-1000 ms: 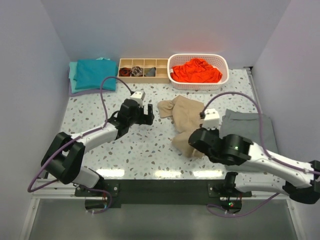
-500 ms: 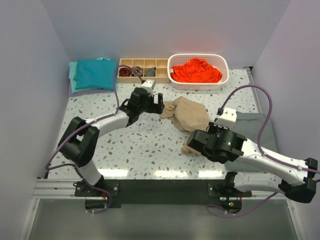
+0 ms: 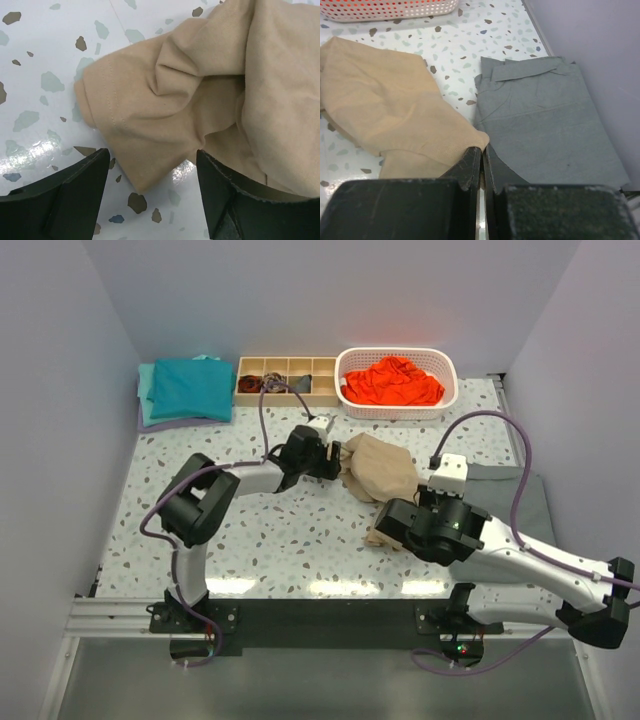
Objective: Fold and stack the t-shirts
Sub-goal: Flatten the tshirt out
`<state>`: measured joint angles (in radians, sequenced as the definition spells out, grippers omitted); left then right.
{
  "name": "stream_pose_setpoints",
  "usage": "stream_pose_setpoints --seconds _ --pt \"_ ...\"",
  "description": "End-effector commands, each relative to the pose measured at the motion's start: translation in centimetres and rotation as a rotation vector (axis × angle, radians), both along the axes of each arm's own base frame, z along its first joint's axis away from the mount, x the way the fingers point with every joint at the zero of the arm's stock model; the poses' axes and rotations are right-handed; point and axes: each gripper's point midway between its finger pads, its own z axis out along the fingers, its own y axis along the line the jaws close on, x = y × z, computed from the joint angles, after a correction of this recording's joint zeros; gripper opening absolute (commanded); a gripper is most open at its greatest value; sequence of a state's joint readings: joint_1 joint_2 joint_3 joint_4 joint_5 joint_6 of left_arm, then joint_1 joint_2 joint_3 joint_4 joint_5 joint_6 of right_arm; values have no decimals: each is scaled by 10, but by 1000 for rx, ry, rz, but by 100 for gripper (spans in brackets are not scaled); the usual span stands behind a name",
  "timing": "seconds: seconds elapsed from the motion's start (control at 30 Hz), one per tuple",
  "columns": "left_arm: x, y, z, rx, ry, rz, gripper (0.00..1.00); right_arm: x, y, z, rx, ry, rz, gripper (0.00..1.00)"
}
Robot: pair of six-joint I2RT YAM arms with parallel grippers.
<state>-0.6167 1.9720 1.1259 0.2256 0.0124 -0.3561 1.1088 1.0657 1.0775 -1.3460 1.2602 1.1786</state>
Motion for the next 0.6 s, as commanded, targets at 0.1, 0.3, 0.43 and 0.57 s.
stream_pose_setpoints --seconds 0.1,0.3,0.43,0.57 --pt "16 -16 16 -70 -71 -11 31 0 -18 10 -49 -32 -2 0" --pt "15 -16 5 -53 -36 -14 0 1 -15 9 -57 -18 10 0" --pt "10 -6 13 -51 -45 23 65 2 -11 8 -58 -11 26 0" --pt "9 5 22 -58 -81 75 88 3 -7 1 -49 0 38 1"
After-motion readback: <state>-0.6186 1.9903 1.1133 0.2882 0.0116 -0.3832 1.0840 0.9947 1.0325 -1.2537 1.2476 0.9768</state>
